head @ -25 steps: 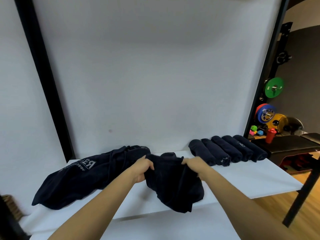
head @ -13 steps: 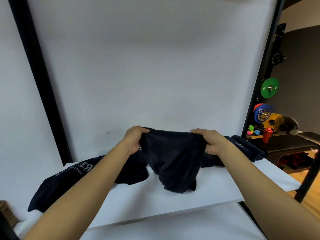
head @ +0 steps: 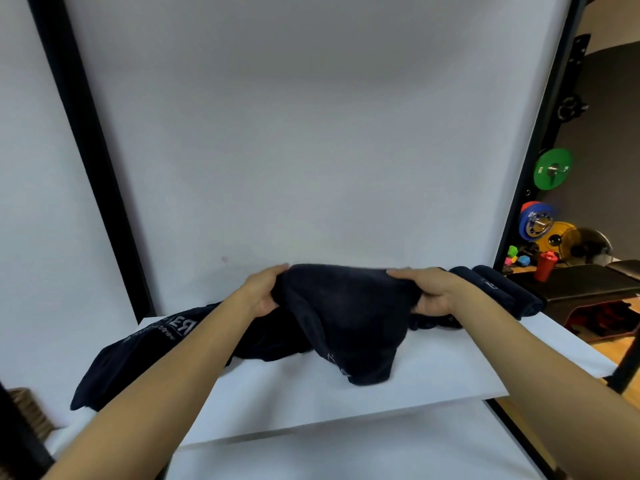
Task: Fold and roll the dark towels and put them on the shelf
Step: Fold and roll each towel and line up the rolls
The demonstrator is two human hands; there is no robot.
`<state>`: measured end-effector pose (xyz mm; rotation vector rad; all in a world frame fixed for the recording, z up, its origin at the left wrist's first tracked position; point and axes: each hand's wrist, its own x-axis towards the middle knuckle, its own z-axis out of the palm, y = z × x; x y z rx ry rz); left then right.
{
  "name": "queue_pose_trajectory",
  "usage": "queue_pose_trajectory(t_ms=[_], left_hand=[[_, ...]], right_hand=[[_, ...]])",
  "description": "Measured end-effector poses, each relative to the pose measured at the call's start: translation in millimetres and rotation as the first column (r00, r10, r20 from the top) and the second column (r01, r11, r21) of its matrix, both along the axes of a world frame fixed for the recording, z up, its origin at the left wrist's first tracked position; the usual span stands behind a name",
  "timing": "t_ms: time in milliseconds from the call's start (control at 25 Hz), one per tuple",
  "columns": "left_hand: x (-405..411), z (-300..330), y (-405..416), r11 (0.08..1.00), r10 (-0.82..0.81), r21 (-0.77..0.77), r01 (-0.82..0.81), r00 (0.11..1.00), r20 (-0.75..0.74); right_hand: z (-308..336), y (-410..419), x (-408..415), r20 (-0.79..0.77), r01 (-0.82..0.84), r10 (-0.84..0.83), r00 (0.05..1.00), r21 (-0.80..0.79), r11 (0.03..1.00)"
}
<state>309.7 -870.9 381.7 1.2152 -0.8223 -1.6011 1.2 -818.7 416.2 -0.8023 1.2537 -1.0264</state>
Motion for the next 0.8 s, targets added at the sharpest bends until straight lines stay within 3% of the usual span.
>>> queue_pose_trajectory(t_ms=[80,120,200,240,360,400,520,680,720,800], left_hand=[[6.3,-2.8,8.0,0.980,-0.179,0.126,0.157,0.966,0.188],[9.9,-4.4,9.1,0.972,-0.217,0.136,0.190,0.951,0.219],[17.4,-4.2,0.5,0.993,-0.119,0.032,0.116,0.985,0.124],[19.6,0.0,-3.7,0.998,-0.054,-0.033,0.056,0.997,0.063],[23.3,15.0,-3.5,0.997,0.031,-0.071,-0.029,0.999,0.031],[24.8,17.7,-3.0,0.996,0.041,-0.078,-0.036,0.998,0.052],[25.3,36.8,-0.5,0.984,0.059,-0.169,-0.057,0.998,0.006],[20.2,99.0,-3.4,0.903,0.106,-0.400,-0.159,0.983,-0.152],[20.8,116.0,-4.7,0.878,0.117,-0.446,-0.173,0.982,-0.150],[23.7,136.2,-4.2,0.866,0.140,-0.480,-0.141,0.989,-0.039]], right_hand=[[-3.3,0.1,0.6,-0.133,-0.067,0.075,0.988,0.059,0.996],[-2.9,-4.2,-1.3,-0.117,-0.012,0.009,0.993,-0.022,1.000],[1.4,-15.1,-9.8,0.023,0.168,-0.167,0.986,-0.232,0.958],[5.5,-18.5,-13.9,0.059,0.164,-0.154,0.986,-0.269,0.949],[11.9,-11.4,-11.1,-0.095,-0.176,0.170,0.981,-0.053,0.983],[14.1,-11.7,-10.6,-0.128,-0.195,0.189,0.974,-0.037,0.980],[33.1,-17.2,-12.6,0.056,0.065,-0.050,0.997,-0.301,0.951],[80.5,-23.9,-27.8,0.295,0.198,-0.055,0.954,-0.483,0.853],[92.4,-24.7,-32.6,0.288,0.182,-0.039,0.957,-0.492,0.851],[103.7,-23.0,-39.3,0.102,0.037,0.005,0.995,-0.406,0.913]])
